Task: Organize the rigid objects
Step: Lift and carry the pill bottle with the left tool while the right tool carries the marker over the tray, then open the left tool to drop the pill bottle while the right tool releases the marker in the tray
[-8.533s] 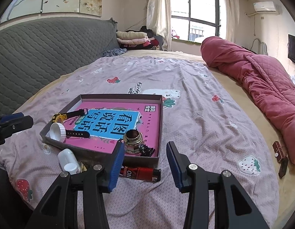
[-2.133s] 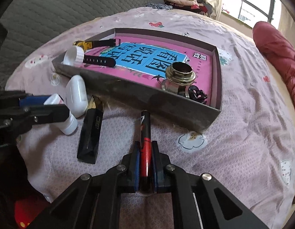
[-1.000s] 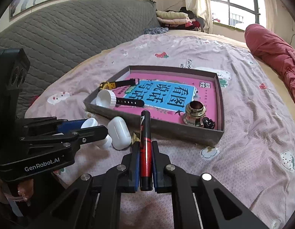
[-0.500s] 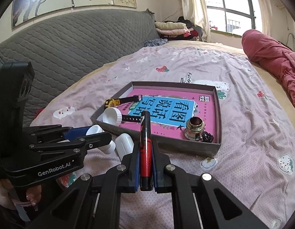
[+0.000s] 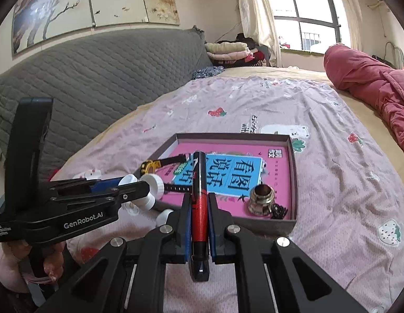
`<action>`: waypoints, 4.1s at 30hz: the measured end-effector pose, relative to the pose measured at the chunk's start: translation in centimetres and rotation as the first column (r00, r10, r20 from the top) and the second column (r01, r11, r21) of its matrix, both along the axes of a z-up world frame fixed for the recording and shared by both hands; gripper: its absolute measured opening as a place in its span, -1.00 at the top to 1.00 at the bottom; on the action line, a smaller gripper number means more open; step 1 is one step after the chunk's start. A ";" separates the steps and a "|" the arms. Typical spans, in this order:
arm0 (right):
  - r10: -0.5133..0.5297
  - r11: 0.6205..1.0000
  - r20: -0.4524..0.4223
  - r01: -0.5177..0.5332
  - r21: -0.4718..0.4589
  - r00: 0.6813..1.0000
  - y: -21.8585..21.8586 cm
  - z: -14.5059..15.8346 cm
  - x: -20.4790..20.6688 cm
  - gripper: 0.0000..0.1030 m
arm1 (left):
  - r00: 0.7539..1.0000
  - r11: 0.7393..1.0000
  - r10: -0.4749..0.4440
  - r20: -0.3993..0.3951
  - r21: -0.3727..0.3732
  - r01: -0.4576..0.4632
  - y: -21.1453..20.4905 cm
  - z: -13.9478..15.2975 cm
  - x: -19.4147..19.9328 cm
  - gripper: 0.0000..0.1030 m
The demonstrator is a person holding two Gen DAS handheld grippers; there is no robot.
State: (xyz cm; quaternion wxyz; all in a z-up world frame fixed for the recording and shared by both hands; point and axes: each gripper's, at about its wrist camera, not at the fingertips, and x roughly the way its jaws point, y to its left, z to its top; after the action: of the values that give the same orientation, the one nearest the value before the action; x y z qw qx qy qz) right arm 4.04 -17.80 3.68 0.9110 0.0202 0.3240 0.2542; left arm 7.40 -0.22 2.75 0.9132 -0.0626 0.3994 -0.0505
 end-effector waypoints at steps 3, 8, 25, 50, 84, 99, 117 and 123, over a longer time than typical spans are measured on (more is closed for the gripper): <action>-0.009 1.000 0.012 0.009 0.006 1.000 0.0 0.3 0.5 0.80 | 1.000 1.000 0.005 0.002 0.002 -0.005 0.0 0.2 0.6 0.47; -0.020 1.000 0.034 0.019 0.019 0.999 0.2 0.7 1.2 0.79 | 1.000 1.000 0.006 0.008 0.004 -0.006 -0.2 0.5 1.3 0.47; -0.036 0.998 0.065 0.033 0.059 0.997 0.3 1.4 3.8 0.79 | 1.000 1.000 0.011 0.017 0.004 -0.011 -0.2 0.9 3.6 0.47; -0.048 0.998 -0.030 0.049 0.032 0.998 0.8 -2.7 7.7 0.80 | 0.998 1.000 0.001 -0.065 0.021 0.001 -1.8 -3.8 8.6 0.47; -0.026 0.992 -0.161 0.005 -0.125 0.987 2.8 -8.2 9.2 0.79 | 0.992 0.998 -0.049 -0.114 -0.031 0.046 -2.0 -7.6 8.6 0.48; -0.032 0.993 -0.155 0.014 -0.114 0.987 2.6 -8.3 9.0 0.78 | 0.994 0.999 -0.053 -0.097 -0.016 0.051 -2.3 -6.5 8.2 0.47; -0.009 0.994 -0.134 -0.005 -0.105 0.991 2.3 -7.2 7.6 0.76 | 0.995 0.999 -0.029 -0.094 -0.028 0.027 -0.8 -5.0 6.5 0.36; -0.016 0.995 -0.106 0.006 -0.096 0.994 1.9 -6.3 6.8 0.67 | 0.996 1.000 -0.017 -0.088 -0.028 0.015 -0.3 -4.1 5.5 0.29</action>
State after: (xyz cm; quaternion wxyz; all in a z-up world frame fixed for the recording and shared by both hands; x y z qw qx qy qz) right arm 10.81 -15.94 -2.60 0.8937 -0.0082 0.3841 0.2319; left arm 12.86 -0.52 -1.38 0.8932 -0.0742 0.4393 -0.0603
